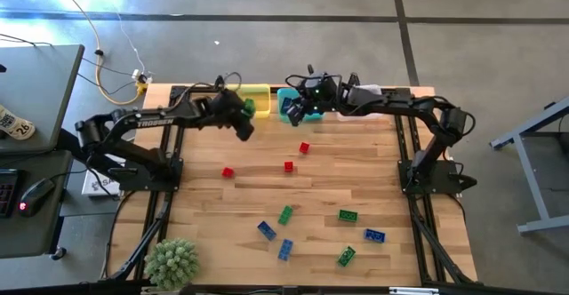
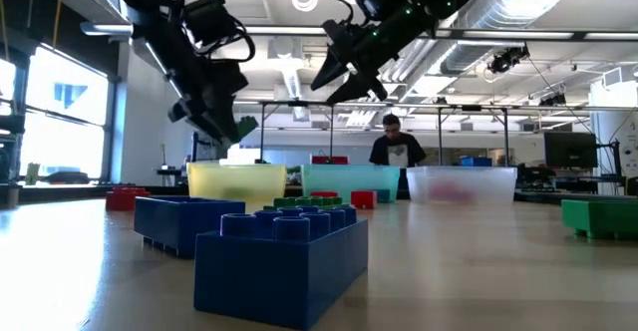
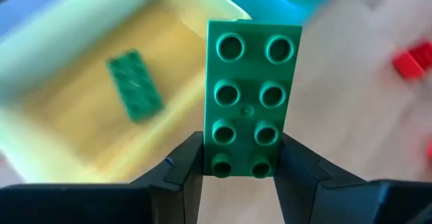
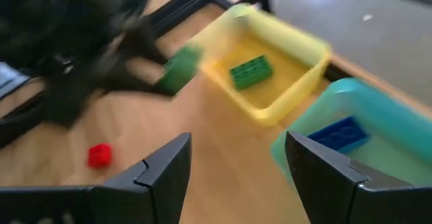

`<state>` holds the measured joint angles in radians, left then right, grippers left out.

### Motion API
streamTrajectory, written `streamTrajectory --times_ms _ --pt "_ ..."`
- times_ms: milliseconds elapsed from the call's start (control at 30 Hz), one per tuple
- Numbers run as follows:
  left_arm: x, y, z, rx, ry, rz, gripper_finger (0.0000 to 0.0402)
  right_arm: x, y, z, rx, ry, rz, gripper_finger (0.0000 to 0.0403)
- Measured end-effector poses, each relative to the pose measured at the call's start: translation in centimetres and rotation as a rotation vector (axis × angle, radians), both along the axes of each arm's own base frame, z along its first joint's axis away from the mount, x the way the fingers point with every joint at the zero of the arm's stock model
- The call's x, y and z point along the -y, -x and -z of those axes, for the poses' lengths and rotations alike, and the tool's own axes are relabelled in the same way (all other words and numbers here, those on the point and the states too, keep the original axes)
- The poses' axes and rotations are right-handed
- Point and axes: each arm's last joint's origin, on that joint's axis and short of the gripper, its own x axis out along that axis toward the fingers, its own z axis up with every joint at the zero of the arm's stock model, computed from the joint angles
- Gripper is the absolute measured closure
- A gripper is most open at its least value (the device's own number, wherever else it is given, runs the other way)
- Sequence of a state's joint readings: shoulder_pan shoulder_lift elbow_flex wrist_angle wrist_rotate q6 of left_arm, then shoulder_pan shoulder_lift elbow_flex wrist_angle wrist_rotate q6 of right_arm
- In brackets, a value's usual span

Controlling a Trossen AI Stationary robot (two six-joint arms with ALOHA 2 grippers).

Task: Sort & place blocks by color
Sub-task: Put the green game piece into the yellow bin

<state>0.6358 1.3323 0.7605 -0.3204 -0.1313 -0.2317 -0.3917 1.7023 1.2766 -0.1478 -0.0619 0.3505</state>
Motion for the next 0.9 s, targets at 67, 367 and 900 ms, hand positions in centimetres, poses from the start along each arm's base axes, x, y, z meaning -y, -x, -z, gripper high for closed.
streamTrajectory --times_ms 67,367,900 --pt "-0.8 0.4 -0.1 0.02 -0.015 -0.034 0.0282 -0.6 -0.2 0.1 -0.004 -0.021 -0.014 0.0176" --pt "-3.7 2.3 -0.4 0.055 -0.063 -0.154 0.0281 -3.4 -0.4 1.0 -0.103 -0.125 -0.003 0.0176" --pt "-5.9 2.8 1.9 -0.011 -0.043 -0.199 0.0264 -7.3 0.1 2.4 -0.287 -0.218 0.025 0.0176"
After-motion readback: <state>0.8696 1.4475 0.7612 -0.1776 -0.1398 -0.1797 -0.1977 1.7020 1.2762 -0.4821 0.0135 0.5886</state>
